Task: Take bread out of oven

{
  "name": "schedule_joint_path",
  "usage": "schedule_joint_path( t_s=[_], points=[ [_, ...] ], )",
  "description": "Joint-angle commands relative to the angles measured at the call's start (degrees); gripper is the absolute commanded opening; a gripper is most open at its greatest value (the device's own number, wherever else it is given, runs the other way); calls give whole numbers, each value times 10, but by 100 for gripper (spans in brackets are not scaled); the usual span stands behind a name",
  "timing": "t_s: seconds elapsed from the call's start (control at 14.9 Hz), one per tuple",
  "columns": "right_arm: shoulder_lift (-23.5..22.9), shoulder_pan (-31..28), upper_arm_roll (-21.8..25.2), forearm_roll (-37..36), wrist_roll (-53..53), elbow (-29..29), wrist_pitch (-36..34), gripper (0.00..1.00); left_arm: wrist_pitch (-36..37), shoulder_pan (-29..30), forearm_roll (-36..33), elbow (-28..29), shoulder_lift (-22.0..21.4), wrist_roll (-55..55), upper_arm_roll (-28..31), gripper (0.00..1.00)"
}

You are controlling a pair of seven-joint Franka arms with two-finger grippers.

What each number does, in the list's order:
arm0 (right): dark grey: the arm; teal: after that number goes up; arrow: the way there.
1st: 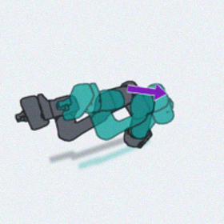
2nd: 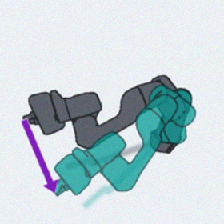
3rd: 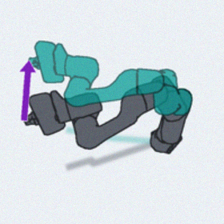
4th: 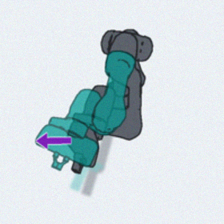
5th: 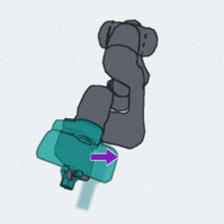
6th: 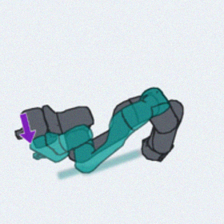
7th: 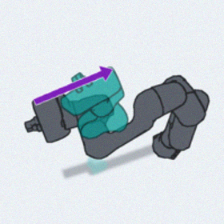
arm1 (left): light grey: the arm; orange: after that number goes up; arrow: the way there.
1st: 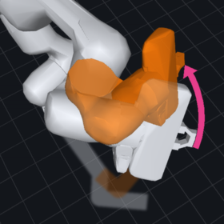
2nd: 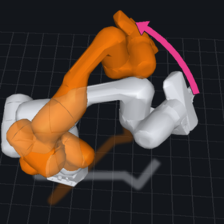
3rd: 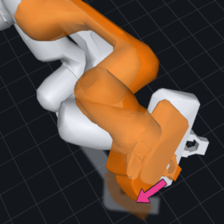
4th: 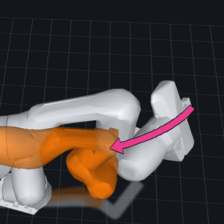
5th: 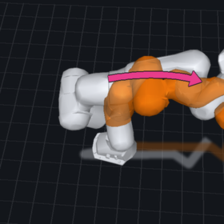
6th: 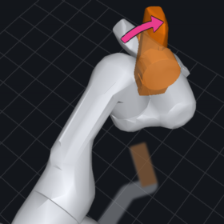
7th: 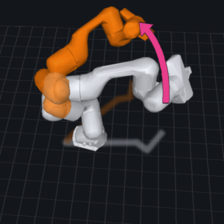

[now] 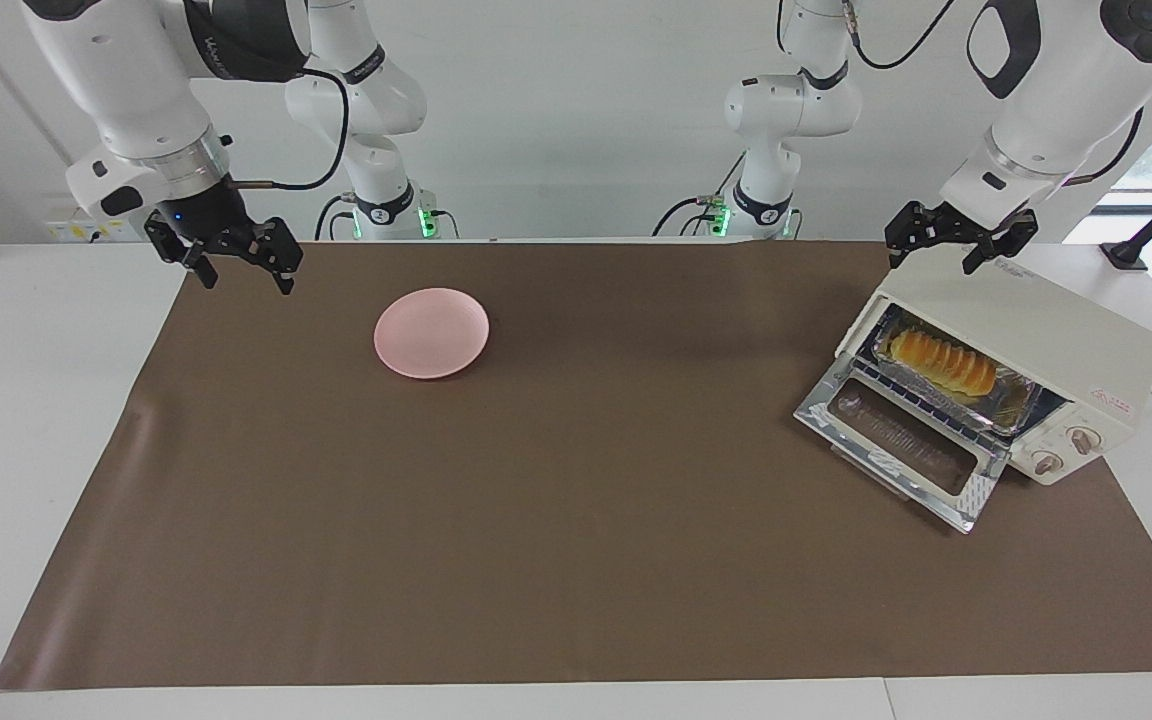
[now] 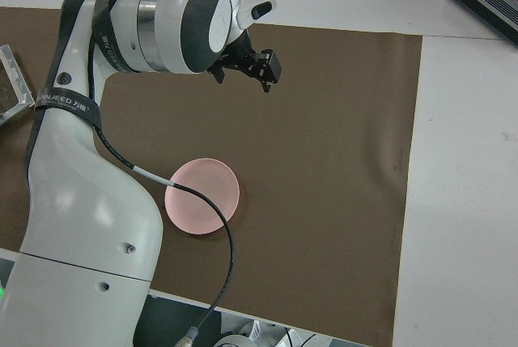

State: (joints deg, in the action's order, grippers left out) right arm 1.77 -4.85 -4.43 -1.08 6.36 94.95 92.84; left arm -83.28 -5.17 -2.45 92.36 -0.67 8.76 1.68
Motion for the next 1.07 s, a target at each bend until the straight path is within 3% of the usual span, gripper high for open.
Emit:
schedule_joint_path(
  t_s=[0.0, 0.87, 1.01],
  points=[
    [14, -5, -5, -3, 0, 16, 4, 100, -4, 1, 6, -7, 4, -4, 1, 100],
    [14, -5, -5, -4, 1, 16, 4, 100, 0, 4, 5, -3, -7, -8, 6, 100],
    [14, -5, -5, -3, 1, 16, 4, 100, -31, 5, 3, 1, -4, -23, 8, 100]
  ],
)
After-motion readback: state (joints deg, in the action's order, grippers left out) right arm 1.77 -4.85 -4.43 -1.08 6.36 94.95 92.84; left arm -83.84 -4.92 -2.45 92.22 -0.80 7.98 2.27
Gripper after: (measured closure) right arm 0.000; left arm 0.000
